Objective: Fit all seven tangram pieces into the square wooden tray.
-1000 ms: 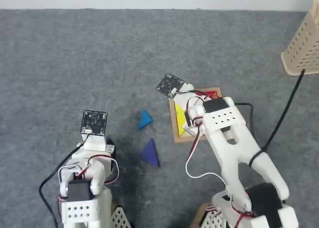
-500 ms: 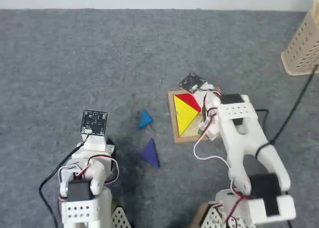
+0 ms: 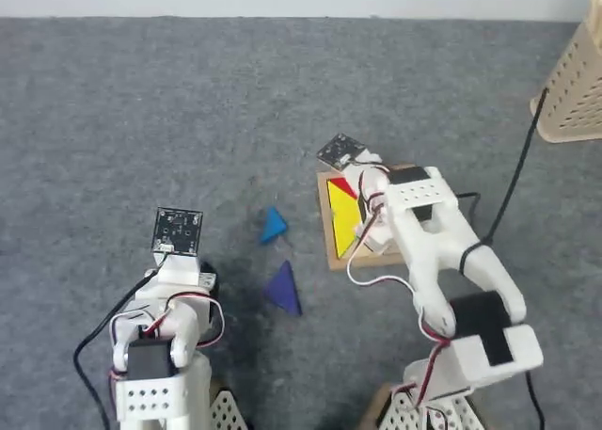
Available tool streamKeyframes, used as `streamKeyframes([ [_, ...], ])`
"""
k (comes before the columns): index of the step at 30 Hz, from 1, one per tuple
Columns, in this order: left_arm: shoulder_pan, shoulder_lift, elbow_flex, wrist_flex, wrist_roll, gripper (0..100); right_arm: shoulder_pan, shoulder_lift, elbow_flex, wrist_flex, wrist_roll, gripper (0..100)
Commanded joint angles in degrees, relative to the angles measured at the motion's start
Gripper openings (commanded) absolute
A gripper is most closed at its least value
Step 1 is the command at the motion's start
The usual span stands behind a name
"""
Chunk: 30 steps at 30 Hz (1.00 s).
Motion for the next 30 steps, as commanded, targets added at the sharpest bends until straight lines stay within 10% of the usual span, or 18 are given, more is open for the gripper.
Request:
streamKeyframes([
  [1,-0.4,-1.0,-0.5,0.2,-0.4,9,-0.9,3.8,-4.3,-0.8,-4.0,1.7],
  [16,-0.4,-1.0,-0.5,0.2,-0.4,9,0.6,-14.0,-6.2,3.2,-20.2,1.7],
  [30,-4.4,-1.0,-0.5,-2.2,-8.4,9,16.9,-44.8,23.9,8.7,-9.6,1.8],
])
